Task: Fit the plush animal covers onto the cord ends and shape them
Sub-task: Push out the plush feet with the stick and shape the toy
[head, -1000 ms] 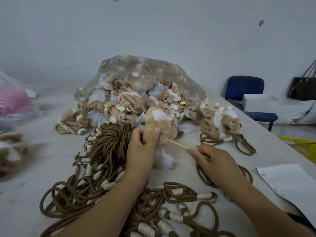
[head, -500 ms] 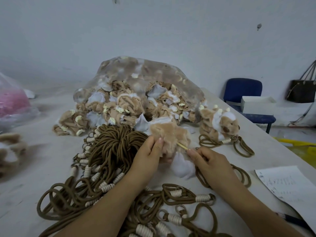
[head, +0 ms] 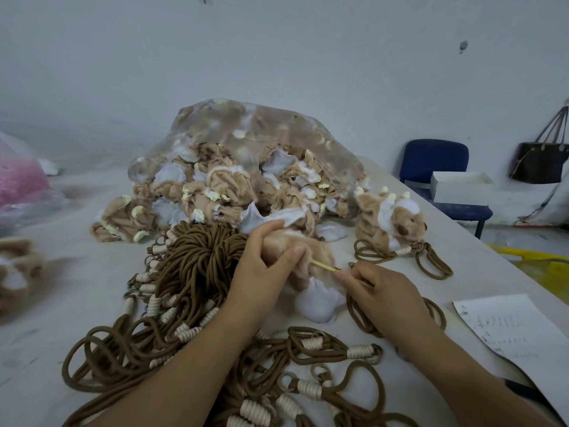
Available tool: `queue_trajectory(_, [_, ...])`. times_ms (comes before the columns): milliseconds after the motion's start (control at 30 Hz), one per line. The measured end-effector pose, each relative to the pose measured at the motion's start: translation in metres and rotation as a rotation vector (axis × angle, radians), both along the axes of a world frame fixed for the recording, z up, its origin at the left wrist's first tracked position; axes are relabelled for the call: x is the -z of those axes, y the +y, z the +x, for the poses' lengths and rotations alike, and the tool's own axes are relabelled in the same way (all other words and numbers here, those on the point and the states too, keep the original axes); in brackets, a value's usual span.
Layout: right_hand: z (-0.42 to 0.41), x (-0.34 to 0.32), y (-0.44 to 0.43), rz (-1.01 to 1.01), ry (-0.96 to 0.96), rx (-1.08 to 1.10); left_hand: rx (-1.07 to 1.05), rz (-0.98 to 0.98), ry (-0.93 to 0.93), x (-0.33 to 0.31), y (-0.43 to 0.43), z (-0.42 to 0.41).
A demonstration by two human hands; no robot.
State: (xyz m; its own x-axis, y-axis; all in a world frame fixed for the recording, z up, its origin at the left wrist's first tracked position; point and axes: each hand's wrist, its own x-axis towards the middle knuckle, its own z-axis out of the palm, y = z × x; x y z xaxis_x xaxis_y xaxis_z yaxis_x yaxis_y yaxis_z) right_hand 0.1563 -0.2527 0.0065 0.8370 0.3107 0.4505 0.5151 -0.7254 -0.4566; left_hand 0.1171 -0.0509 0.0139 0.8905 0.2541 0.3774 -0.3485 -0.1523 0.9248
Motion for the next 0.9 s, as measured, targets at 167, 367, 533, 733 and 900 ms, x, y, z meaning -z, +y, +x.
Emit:
queue_trajectory(167, [0.001, 0.0, 0.0, 0.062, 0.044, 0.004, -0.063, -0.127, -0.065, -0.004, 0.003, 0.0])
queue_trajectory(367, [-0.002, -0.002, 0.003, 0.078, 0.121, 0.032, -0.119, -0.125, -0.132, -0.004, 0.004, 0.0])
queue_trajectory(533, [-0.006, -0.004, 0.007, 0.122, 0.185, 0.042, -0.198, -0.043, -0.19, -0.002, 0.005, 0.002])
queue_trajectory(733, [-0.01, -0.003, 0.012, 0.189, 0.16, -0.028, -0.094, -0.063, -0.179, -0.001, 0.0, 0.001])
queue_trajectory(900, [-0.012, -0.002, 0.015, 0.331, 0.132, -0.075, 0.067, -0.172, -0.127, 0.0, -0.008, 0.0])
